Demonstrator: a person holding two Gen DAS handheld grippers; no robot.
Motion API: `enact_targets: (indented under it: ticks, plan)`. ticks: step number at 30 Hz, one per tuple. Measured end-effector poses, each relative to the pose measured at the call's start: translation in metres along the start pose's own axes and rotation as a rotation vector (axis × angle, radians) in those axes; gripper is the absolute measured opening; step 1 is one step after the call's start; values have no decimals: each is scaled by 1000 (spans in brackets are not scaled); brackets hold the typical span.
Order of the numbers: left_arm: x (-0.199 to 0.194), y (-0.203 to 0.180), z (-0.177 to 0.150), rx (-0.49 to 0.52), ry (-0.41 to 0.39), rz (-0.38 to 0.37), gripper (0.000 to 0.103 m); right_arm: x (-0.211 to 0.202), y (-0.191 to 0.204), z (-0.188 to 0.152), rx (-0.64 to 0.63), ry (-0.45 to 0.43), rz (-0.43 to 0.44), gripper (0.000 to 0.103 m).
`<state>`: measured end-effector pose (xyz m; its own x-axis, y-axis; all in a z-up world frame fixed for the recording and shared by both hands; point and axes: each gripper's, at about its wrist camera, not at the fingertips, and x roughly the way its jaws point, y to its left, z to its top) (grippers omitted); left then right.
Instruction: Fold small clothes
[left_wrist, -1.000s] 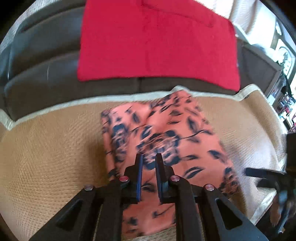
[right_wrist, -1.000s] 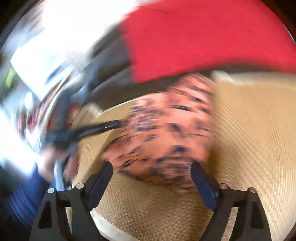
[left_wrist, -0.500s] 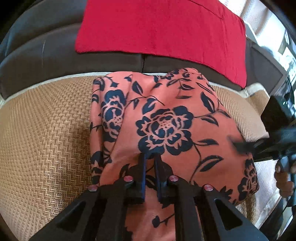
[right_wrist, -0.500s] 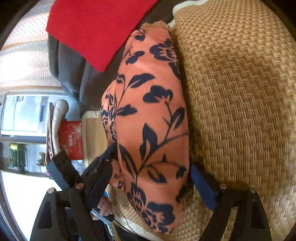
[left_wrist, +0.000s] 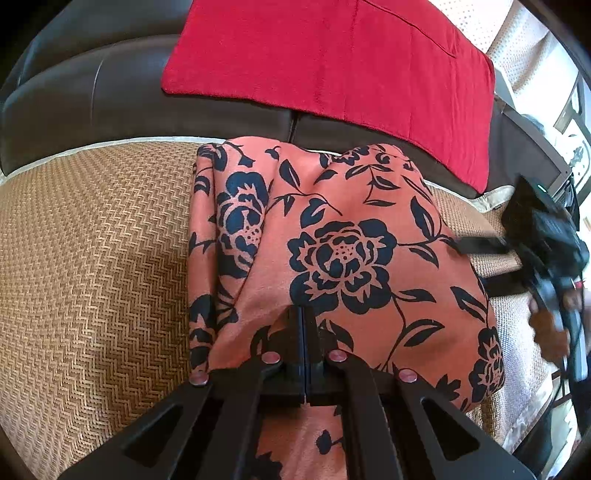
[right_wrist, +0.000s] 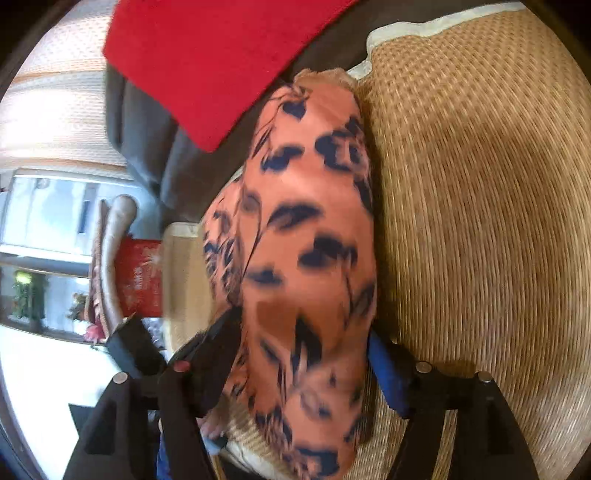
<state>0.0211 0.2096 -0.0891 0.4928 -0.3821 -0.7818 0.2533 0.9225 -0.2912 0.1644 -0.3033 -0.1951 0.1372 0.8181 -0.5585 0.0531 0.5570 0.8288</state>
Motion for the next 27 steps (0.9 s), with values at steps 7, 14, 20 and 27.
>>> enact_targets:
  ticks: [7, 14, 20, 27]
  plan:
    - [1, -5, 5, 0, -10, 0, 2, 9, -43, 30, 77, -30, 64, 22]
    - [5, -6, 4, -3, -11, 8, 2, 14, -20, 31, -35, -47, -54, 40]
    - [5, -6, 3, -8, -15, 1, 2, -20, -41, 19, 22, -110, 92, 41]
    - [5, -9, 2, -5, -9, 16, 2, -51, -108, 9, 107, -207, 214, 3]
